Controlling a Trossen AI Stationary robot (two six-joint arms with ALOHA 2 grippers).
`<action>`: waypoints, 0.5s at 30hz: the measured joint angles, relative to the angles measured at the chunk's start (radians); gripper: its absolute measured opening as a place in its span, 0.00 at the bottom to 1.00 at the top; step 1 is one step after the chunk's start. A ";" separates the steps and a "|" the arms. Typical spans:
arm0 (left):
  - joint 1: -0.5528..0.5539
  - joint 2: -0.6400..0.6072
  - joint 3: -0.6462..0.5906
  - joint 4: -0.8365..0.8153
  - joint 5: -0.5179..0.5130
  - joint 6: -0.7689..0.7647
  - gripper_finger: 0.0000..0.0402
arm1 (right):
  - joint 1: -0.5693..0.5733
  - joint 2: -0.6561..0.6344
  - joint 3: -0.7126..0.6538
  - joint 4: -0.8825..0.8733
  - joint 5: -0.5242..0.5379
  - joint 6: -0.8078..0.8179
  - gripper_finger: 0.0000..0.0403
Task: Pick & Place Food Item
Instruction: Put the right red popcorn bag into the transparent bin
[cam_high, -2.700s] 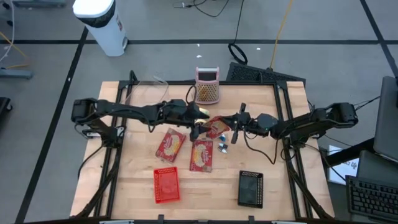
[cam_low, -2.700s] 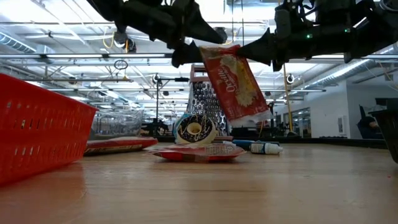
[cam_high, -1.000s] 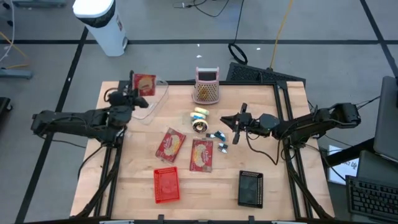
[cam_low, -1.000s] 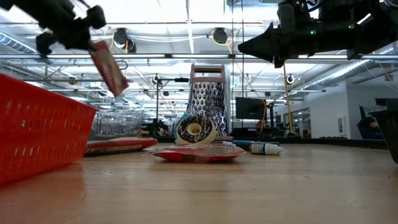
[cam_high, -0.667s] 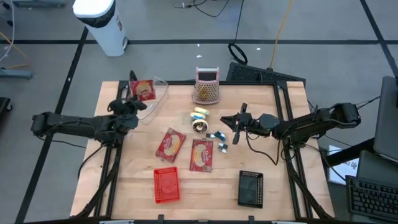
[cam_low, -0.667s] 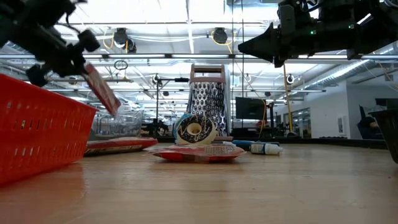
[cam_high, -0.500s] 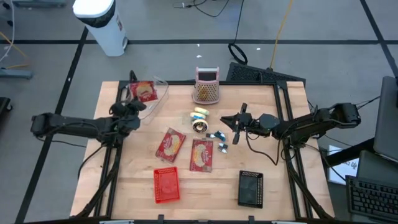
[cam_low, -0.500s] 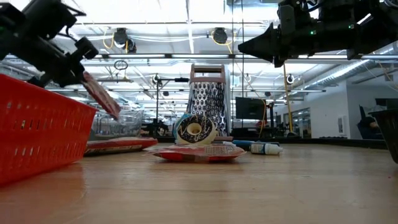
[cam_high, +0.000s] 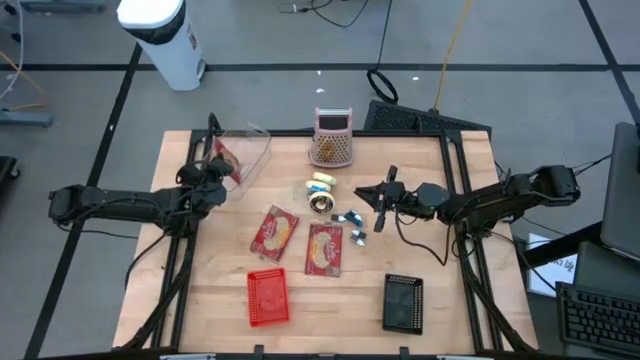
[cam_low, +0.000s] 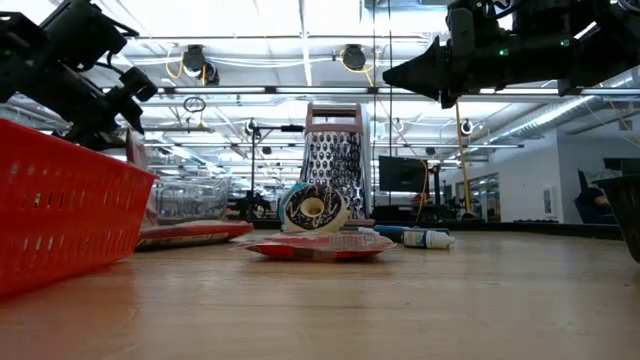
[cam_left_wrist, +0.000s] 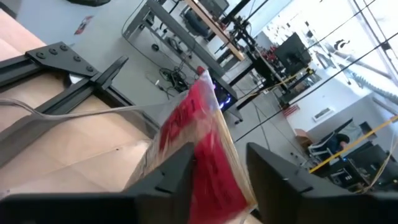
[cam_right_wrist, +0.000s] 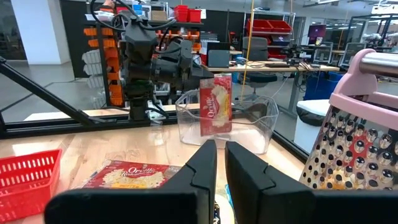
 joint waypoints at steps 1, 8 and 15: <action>0.006 0.000 0.000 0.000 0.011 0.005 0.42 | 0.000 0.000 0.000 0.000 0.000 0.000 0.06; 0.040 0.000 0.000 0.027 0.109 -0.021 0.59 | 0.000 0.000 0.000 0.000 0.000 0.000 0.06; 0.053 0.001 0.000 0.162 0.163 0.217 0.65 | 0.000 0.000 0.000 0.000 0.000 0.003 0.06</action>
